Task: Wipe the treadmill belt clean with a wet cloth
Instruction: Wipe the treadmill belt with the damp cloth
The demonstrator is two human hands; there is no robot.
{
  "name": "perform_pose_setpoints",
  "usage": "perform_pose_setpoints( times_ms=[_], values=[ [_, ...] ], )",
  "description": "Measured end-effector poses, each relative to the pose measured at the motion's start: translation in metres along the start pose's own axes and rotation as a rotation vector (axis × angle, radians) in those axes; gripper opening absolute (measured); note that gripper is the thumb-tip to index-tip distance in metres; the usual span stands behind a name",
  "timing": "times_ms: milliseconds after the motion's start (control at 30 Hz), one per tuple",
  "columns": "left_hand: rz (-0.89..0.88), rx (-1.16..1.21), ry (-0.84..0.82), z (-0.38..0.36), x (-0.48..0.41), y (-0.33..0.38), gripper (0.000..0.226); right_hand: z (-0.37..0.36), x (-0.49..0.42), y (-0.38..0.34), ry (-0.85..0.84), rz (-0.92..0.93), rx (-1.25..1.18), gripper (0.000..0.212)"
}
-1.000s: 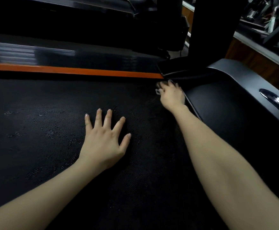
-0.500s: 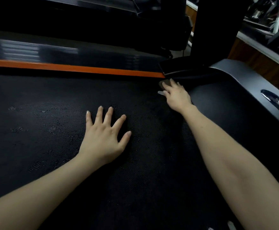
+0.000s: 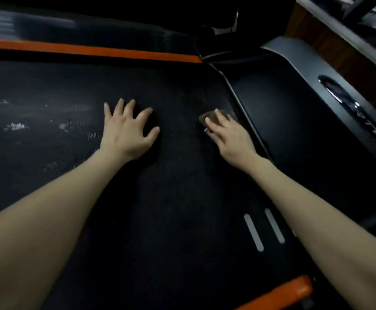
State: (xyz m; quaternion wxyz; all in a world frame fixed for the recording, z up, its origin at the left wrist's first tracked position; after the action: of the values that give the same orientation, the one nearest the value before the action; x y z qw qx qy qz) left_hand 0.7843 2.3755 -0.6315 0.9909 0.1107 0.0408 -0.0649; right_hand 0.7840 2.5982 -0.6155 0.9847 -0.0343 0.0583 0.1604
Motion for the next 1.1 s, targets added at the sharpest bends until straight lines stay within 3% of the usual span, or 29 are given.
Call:
perform_pose_setpoints(
  times_ms=[67, 200, 267, 367, 433, 533, 600, 667, 800, 867, 1000, 1100],
  values=[
    [-0.019, 0.036, 0.041, 0.011, 0.011, 0.006, 0.059, 0.007, 0.068, -0.031, 0.008, 0.157, -0.049, 0.042],
    [-0.063, 0.083, 0.037, 0.020, 0.071, 0.028, 0.065, 0.016, 0.168, -0.046, -0.172, 0.412, -0.054, 0.044],
    [-0.094, 0.045, -0.024, 0.013, 0.111, 0.034, 0.066, 0.022, 0.173, -0.019, -0.177, 0.294, -0.030, 0.047],
    [-0.112, -0.045, -0.072, 0.003, 0.149, 0.028, 0.065, 0.026, 0.173, 0.002, -0.168, -0.078, -0.093, 0.052],
    [-0.103, -0.058, -0.077, -0.002, 0.154, 0.025, 0.065, 0.024, 0.184, -0.025, -0.210, -0.068, -0.140, 0.057],
    [-0.082, -0.055, -0.064, -0.004, 0.153, 0.026, 0.068, 0.019, 0.210, -0.078, -0.330, 0.162, -0.159, 0.053],
    [-0.083, -0.053, -0.066, -0.005, 0.154, 0.025, 0.069, 0.026, 0.218, -0.078, -0.369, 0.153, -0.172, 0.048],
    [-0.089, -0.057, -0.074, -0.005, 0.155, 0.024, 0.071, 0.032, 0.220, -0.050, -0.362, 0.044, -0.130, 0.048],
    [-0.083, -0.058, -0.079, -0.005, 0.156, 0.026, 0.071, 0.041, 0.219, 0.007, -0.317, -0.353, -0.053, 0.049],
    [-0.087, -0.063, -0.081, -0.005, 0.156, 0.028, 0.069, 0.042, 0.222, -0.007, -0.278, -0.396, -0.065, 0.050],
    [-0.088, -0.062, -0.080, -0.005, 0.155, 0.027, 0.073, 0.033, 0.227, -0.082, -0.313, -0.040, -0.257, 0.055],
    [-0.087, -0.064, -0.092, -0.004, 0.156, 0.028, 0.067, 0.035, 0.225, -0.087, -0.306, 0.265, -0.148, 0.049]
  ],
)
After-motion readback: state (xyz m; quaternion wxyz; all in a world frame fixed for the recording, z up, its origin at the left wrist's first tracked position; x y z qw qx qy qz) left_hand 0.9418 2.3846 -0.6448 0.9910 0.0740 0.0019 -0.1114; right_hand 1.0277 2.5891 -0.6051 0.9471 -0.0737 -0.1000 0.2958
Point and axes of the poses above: each hand's wrist, its own x-axis away from the middle knuckle, its own z-axis out of the back of the hand, y = z × x, the point moved 9 cm from there along -x, towards the middle knuckle, and after that the axes turned 2 degrees about x, right-handed, at the moved point
